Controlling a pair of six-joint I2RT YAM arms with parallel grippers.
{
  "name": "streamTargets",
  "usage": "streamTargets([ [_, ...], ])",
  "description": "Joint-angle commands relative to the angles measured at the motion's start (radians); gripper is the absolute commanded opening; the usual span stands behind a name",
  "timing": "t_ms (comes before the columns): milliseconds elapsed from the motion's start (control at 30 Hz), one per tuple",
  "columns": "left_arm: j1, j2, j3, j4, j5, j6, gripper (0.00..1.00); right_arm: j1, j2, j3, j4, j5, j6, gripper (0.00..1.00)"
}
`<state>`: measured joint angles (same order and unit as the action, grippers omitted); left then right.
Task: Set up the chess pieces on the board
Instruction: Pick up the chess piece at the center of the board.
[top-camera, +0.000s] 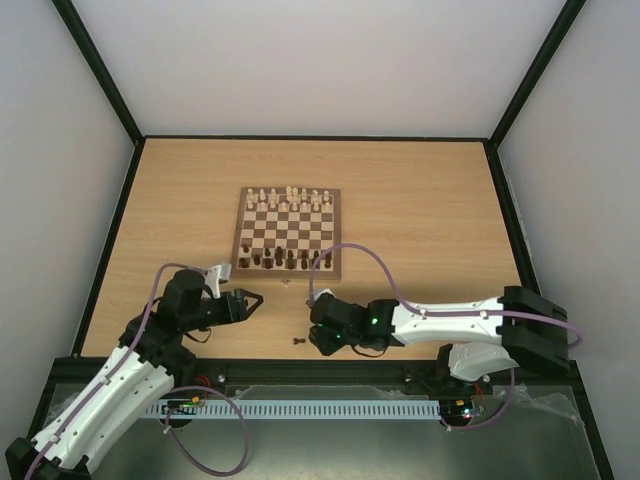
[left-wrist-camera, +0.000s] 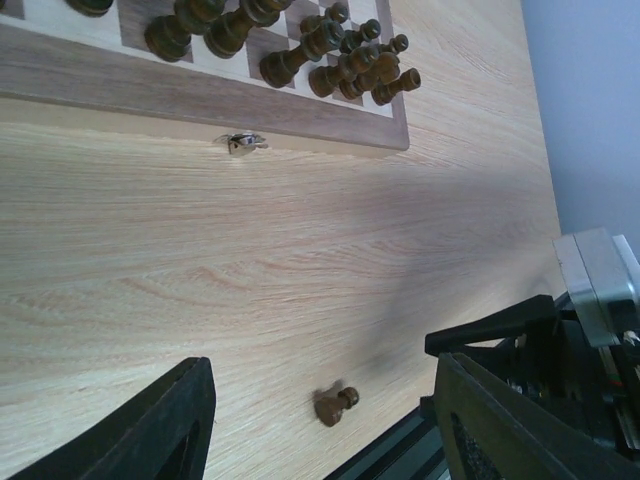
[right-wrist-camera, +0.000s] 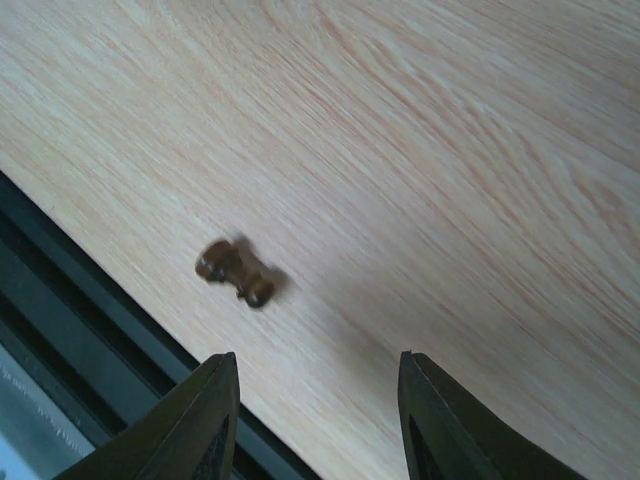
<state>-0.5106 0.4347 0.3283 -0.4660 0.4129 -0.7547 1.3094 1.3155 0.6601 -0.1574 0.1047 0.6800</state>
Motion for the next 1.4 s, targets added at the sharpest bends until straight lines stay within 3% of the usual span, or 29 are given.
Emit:
streamTargets([
  [0, -0.003, -0.064, -0.028, -0.055, -0.022, -0.042, 0.64, 0.01, 0.08, 0.053, 0.002, 0.028, -0.039, 0.43],
  [300, -0.003, -0.119, -0.039, -0.076, -0.025, -0.058, 0.63, 0.055, 0.18, 0.081, -0.019, 0.058, -0.078, 0.36],
  [733, -0.003, -0.121, -0.056, -0.049, -0.007, -0.062, 0.61, 0.086, 0.255, 0.084, 0.033, 0.12, -0.163, 0.35],
  [1367, -0.003, -0.123, -0.057, -0.048, -0.007, -0.07, 0.58, 0.096, 0.292, 0.095, 0.083, 0.095, -0.234, 0.32],
])
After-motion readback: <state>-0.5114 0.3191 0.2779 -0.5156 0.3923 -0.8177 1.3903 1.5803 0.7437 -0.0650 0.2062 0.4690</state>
